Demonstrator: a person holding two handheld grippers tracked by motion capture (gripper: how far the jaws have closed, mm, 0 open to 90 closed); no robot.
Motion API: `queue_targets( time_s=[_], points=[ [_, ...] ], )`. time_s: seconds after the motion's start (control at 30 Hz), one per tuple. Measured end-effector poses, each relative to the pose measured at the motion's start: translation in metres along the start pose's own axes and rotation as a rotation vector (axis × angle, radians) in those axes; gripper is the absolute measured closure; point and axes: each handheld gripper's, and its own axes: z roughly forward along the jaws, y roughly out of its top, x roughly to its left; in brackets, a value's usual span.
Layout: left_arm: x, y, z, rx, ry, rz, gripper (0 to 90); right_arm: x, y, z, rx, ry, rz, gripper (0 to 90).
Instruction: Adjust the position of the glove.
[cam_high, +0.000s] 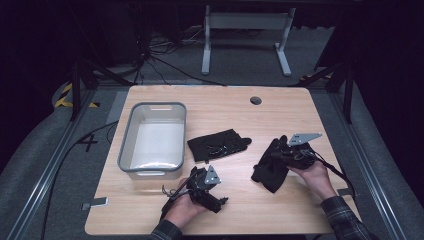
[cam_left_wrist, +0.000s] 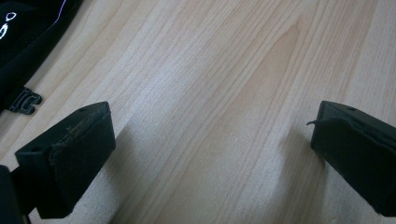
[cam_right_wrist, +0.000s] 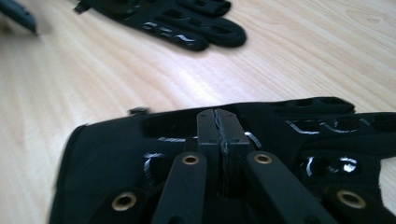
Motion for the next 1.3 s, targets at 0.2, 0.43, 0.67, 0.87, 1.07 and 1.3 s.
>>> queue_targets(
  time_s=[0.2, 0.43, 0.67, 0.87, 1.07, 1.3],
  points=[
    [0.000, 0.000, 0.000, 0.000, 0.000, -0.001, 0.1, -0.012, 0.002, 0.008, 0.007, -0.031, 0.020, 89.4],
    [-0.001, -0.001, 0.000, 0.000, -0.004, -0.004, 0.2, -0.012, -0.001, 0.023, 0.049, -0.033, 0.006, 89.4],
    [-0.001, -0.001, 0.000, 0.000, -0.004, -0.004, 0.2, -0.005, -0.001, 0.027, 0.040, 0.009, -0.001, 89.4],
    [-0.001, -0.001, -0.001, 0.003, 0.000, -0.002, 0.3, 0.006, 0.000, 0.030, 0.041, 0.053, -0.023, 89.4],
    [-0.001, -0.001, -0.001, 0.003, 0.000, -0.001, 0.2, 0.021, 0.002, 0.034, 0.049, 0.119, -0.063, 89.4],
    [-0.001, -0.001, -0.001, 0.002, -0.001, -0.001, 0.2, 0.036, 0.002, 0.036, 0.054, 0.185, -0.100, 89.4]
  ],
)
